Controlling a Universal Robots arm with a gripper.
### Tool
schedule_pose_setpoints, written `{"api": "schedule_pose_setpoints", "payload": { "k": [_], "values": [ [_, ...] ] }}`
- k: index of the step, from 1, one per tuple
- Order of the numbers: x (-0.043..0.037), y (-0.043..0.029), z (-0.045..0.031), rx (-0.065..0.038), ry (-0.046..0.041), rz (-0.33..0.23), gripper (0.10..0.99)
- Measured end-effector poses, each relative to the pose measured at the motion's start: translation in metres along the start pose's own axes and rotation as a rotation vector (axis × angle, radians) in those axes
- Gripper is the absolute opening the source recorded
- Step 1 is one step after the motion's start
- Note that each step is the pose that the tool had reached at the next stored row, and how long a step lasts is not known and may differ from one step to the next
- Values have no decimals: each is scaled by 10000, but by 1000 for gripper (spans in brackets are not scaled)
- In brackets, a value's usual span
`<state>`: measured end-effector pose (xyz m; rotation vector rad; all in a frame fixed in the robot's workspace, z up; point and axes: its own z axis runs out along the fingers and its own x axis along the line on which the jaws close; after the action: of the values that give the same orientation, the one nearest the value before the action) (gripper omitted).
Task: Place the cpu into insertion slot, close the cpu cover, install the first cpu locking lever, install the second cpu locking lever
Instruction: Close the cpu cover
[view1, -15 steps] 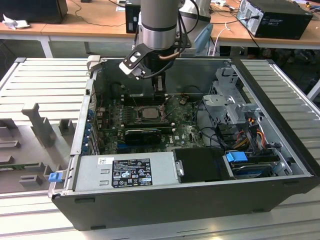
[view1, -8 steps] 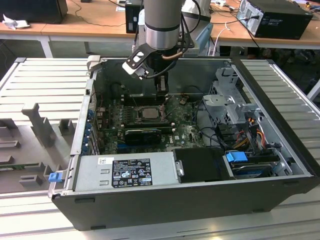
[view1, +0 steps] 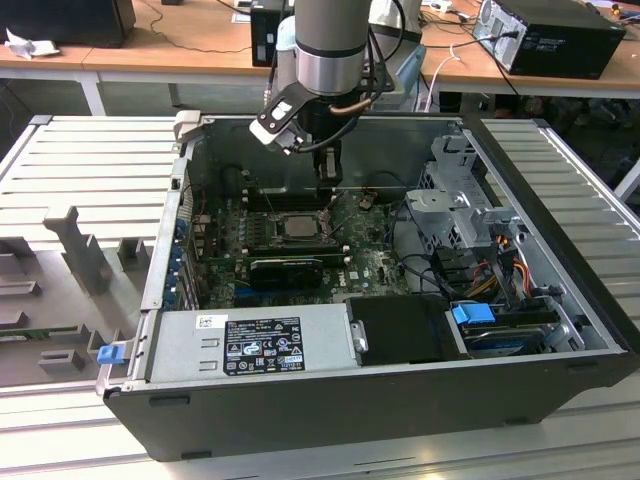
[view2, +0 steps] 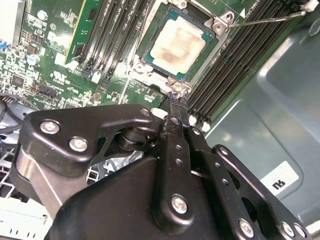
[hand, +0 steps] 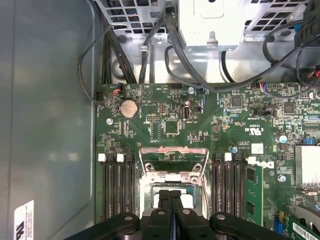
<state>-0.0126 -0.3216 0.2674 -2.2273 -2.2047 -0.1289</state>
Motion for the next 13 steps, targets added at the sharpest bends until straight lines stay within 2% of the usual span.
{"api": "schedule_pose_setpoints", "payload": {
  "k": [3,11,13],
  "values": [
    [2,17,-21,-1,3,2,106],
    [5,146,-38,5,1,1,106],
    [5,196,-36,12,-2,2,106]
  ]
}}
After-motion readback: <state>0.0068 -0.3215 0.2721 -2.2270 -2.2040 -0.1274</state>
